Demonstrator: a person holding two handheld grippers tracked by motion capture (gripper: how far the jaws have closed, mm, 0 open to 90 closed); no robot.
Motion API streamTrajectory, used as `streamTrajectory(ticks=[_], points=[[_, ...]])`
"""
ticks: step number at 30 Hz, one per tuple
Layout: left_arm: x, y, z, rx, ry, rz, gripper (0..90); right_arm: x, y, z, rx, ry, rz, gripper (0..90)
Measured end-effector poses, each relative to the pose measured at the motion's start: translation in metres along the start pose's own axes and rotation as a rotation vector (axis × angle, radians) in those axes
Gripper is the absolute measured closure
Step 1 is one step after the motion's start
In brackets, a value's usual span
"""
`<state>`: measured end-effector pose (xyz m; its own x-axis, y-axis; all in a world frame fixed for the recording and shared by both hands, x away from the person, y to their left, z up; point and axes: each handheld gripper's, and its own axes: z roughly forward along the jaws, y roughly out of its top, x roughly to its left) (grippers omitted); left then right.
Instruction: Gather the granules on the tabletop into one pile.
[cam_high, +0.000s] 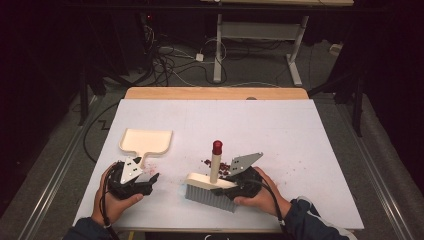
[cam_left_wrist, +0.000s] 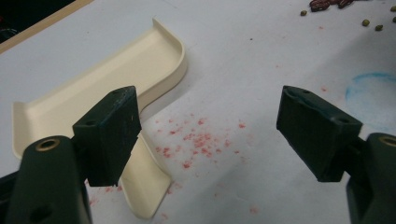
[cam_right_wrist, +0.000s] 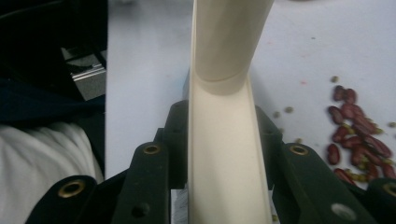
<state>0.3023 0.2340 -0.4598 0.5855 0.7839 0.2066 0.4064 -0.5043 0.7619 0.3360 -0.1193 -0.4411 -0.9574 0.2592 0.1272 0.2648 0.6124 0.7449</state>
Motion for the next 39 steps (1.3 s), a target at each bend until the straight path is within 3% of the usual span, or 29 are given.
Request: streamTrajectory(ticks=[7,15,20,29,36,39], points=[[-0.001,0.000,0.001,0.004,-0.004,0.010,20.7,-0.022,0.000,-0.009,-0.013,-0.056,-0.010,67.3],[-0.002,0.000,0.002,0.007,-0.005,0.017,20.7,-0.031,0.002,-0.021,-0.024,-0.126,-0.030,67.6],[-0.002,0.000,0.001,0.006,-0.005,0.018,20.7,-0.033,0.003,-0.034,-0.061,-0.159,-0.026,67.6],[-0.002,0.000,0.000,0.006,-0.002,0.021,20.7,-0.038,-0.005,-0.073,-0.121,-0.344,-0.012,67.5],[-0.002,0.000,0.000,0.004,-0.001,0.018,20.7,-0.043,-0.025,-0.079,-0.061,-0.530,0.014,67.6],[-0.002,0.001,-0.001,0.005,0.000,0.021,20.7,-0.043,-0.029,-0.073,-0.031,-0.578,0.022,67.5]])
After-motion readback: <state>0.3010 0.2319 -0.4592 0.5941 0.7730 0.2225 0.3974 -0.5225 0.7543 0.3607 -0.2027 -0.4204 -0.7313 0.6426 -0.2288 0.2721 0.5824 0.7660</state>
